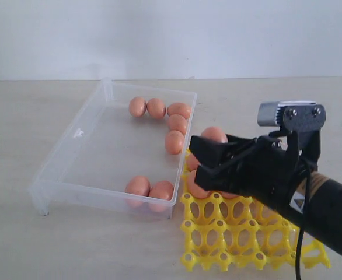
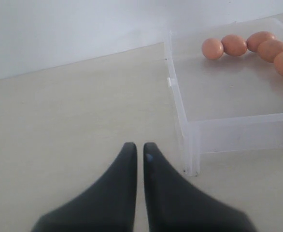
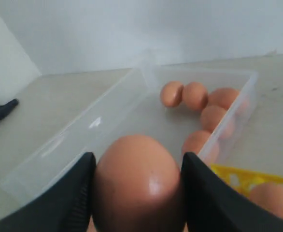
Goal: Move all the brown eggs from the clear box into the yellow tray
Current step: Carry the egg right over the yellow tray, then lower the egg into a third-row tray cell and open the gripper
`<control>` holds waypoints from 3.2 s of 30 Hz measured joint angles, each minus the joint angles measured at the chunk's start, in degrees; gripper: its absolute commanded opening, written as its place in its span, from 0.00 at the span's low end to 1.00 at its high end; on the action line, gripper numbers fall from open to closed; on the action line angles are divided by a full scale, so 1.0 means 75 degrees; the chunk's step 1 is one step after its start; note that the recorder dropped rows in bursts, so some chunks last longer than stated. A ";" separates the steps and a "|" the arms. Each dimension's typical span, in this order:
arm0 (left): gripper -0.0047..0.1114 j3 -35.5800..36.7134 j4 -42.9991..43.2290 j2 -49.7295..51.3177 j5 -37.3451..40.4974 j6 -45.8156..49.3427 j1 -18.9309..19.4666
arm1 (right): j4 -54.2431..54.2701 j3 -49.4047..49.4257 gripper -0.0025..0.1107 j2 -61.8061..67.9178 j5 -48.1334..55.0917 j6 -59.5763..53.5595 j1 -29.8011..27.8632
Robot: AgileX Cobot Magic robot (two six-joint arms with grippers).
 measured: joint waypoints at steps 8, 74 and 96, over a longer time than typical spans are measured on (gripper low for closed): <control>0.08 0.0000 0.0000 0.0000 0.0000 0.0000 0.0000 | -0.1042 0.0332 0.02 0.1207 -0.0828 0.0961 0.0000; 0.08 0.0000 0.0000 0.0000 0.0000 0.0000 0.0000 | -0.1544 0.0248 0.02 -0.1233 0.4241 -0.0672 0.0000; 0.08 0.0000 0.0000 0.0000 0.0000 0.0000 0.0000 | -0.2433 0.0248 0.02 -0.0973 0.3946 -0.0233 0.0000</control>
